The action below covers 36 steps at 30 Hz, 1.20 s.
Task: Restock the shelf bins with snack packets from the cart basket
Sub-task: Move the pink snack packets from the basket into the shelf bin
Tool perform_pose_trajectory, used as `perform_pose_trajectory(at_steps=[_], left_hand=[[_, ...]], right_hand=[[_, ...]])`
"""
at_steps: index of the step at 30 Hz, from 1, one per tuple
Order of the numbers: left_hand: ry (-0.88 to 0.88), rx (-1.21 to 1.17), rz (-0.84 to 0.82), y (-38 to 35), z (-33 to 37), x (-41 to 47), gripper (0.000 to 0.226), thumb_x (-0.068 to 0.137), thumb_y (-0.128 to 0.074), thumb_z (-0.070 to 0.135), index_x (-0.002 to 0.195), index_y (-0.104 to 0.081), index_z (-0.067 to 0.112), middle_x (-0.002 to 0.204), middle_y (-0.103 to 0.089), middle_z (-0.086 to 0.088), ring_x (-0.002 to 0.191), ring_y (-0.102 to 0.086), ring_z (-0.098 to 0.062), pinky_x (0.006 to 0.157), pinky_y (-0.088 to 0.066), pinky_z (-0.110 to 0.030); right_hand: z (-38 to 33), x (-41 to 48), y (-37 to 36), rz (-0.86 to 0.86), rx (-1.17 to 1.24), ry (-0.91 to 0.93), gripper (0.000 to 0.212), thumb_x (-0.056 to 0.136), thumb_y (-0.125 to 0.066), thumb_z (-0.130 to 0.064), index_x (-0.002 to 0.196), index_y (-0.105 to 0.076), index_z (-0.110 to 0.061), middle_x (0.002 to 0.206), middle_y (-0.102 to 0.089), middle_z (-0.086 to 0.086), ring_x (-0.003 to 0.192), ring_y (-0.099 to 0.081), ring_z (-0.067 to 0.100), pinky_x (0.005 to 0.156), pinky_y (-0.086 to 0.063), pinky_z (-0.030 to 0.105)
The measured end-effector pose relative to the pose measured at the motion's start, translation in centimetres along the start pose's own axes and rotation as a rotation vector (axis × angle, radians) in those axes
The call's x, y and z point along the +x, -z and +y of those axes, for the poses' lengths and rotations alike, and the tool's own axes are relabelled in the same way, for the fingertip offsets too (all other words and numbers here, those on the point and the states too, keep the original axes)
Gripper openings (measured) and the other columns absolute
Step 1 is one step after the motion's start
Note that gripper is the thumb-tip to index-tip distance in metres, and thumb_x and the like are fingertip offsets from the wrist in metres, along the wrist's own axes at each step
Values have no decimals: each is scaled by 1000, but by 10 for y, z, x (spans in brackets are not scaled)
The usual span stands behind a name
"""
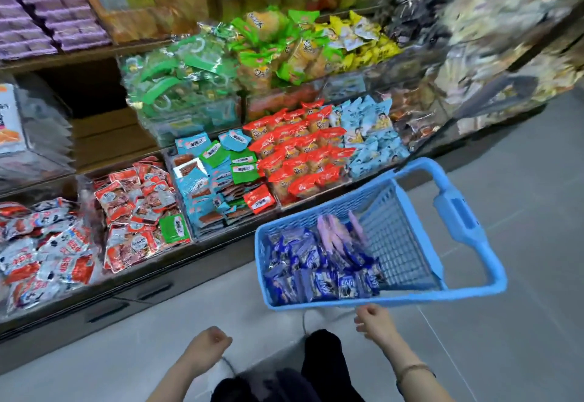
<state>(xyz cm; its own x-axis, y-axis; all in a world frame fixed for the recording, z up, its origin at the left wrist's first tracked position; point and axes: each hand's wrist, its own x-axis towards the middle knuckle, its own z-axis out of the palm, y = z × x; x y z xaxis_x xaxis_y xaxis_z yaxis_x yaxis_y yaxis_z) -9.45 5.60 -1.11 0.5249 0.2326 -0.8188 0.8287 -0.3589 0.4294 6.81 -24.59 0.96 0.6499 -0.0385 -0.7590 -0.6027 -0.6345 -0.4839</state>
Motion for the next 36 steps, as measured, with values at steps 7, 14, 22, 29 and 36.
perform_pose_trajectory(at_steps=[7,14,22,29,36], left_hand=[[129,-124,161,-62,56,37,11,94,-56,18,85,-56,12,106,-61,-15,106,-57,-26,85,-37,-26],[218,-284,232,-78,86,63,67,91,-62,21,145,-30,-1,149,-36,-21,133,-41,-34,109,-34,-38],[240,-299,246,-80,94,103,64,92,-59,19,147,-30,5,145,-43,-17,130,-46,-31,105,-39,-37],[194,-257,338,-91,95,109,53,90,-61,13,138,-42,4,126,-59,-12,119,-56,-28,87,-45,-23],[266,-261,336,-88,100,110,69,90,-62,20,148,-29,5,145,-43,-17,130,-46,-29,105,-36,-32]], right_hand=[[-37,83,61,-133,-269,185,27,89,-49,0,65,-53,-12,61,-55,5,56,-51,17,54,-40,21],[-63,147,58,-274,-440,263,7,90,-56,-20,90,-62,-16,86,-64,2,76,-59,15,65,-42,24],[-89,220,3,-141,-605,376,76,79,-72,-37,139,-37,-6,132,-44,13,121,-47,29,96,-42,30],[-99,269,-47,-28,-717,325,117,66,-80,-47,148,-8,-3,154,-12,18,143,-16,32,115,-22,42],[-85,282,-54,40,-590,390,96,75,-74,-20,146,-12,-2,150,-21,21,139,-24,36,114,-24,47]])
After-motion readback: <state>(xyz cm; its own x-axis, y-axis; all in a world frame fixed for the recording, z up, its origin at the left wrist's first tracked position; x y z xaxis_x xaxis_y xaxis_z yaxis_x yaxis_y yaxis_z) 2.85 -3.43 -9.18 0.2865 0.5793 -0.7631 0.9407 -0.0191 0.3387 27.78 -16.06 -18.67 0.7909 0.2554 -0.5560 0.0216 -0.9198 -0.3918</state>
